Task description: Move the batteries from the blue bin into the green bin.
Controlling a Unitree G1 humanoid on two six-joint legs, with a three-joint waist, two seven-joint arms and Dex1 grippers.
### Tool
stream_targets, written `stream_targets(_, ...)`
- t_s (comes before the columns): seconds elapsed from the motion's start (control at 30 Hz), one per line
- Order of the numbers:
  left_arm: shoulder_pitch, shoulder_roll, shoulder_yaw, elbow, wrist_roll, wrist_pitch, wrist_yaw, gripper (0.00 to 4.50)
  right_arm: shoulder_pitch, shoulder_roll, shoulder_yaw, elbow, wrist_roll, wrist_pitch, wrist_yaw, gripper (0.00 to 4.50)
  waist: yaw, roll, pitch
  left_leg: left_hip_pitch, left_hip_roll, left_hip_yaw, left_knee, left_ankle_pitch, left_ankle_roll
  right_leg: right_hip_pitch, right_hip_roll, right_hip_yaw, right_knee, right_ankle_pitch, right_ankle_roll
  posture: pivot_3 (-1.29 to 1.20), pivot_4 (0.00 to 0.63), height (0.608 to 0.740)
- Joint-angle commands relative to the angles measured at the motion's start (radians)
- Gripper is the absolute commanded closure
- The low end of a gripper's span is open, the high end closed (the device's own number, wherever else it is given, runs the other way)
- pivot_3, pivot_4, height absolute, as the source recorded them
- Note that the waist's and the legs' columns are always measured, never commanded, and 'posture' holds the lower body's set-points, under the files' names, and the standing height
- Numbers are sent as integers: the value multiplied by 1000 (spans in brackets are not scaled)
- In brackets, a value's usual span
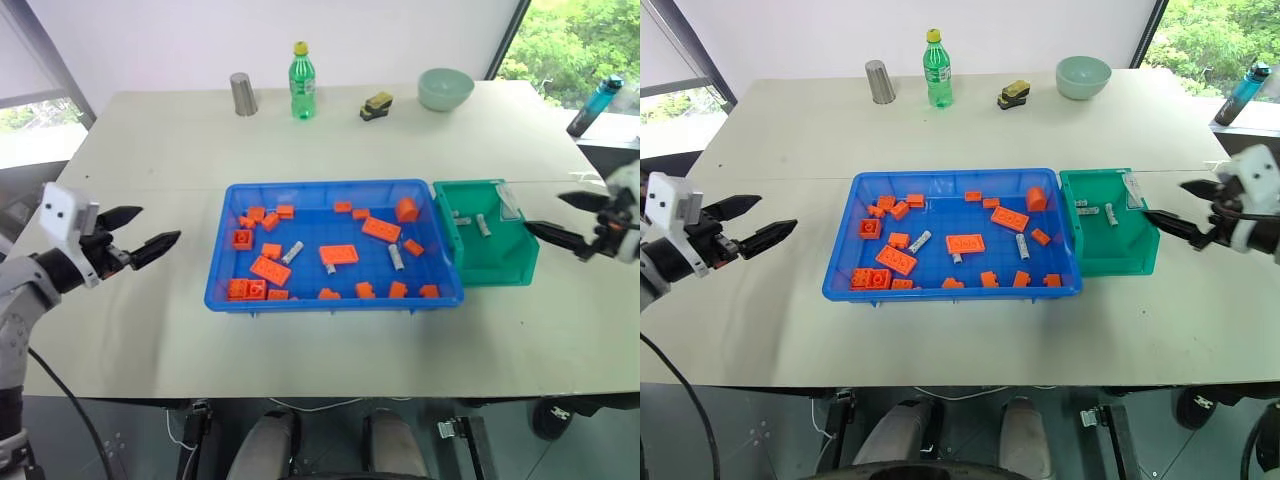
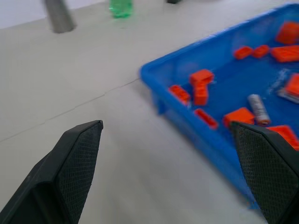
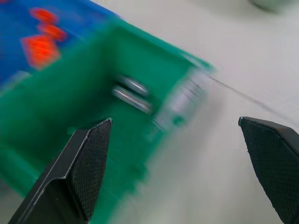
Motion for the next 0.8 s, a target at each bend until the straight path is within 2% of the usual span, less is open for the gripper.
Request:
stream_targets(0.03,-29,55,-19,-81,-49,32,-72,0,-146,52,107,-123,33,52,68,32,-6,0,0,0,0,0,0,0,0,0,0,0,0,0,0,0,150,727)
stream_targets(0.23,-66,96,-42,-107,-77,54,-141,0,-403,253,349,-133,-26,29,183,32,-17,0,0,-1,0,-1,-2,0,-1,-3,0,0,1,0,0,0,150,727)
stream_targets(0.37,-36,108,-37,-130,-82,65,-162,0,-557,481,467,48,-108,-53,169,32,-25,0,0,-1,0,-1,-3,1,-1,-4,0,0,2,0,0,0,150,727)
stream_targets(0.47,5,102,-14,-173,-91,76,-156,0,-626,624,545,233,-200,-184,162,32,-32,-1,0,-1,0,-3,-3,1,-2,-4,1,-1,3,0,0,0,150,727)
stream_targets(0.63,85,92,39,-249,-111,93,-129,0,-715,777,626,529,-330,-405,176,32,-39,-1,0,-1,-1,-5,-3,1,-2,-4,1,-1,3,0,0,0,150,727)
stream_targets(0.8,166,73,102,-325,-138,117,-92,0,-771,864,656,762,-433,-575,167,32,-48,-1,0,-1,0,-6,-4,2,-3,-6,1,-1,4,0,0,0,150,727)
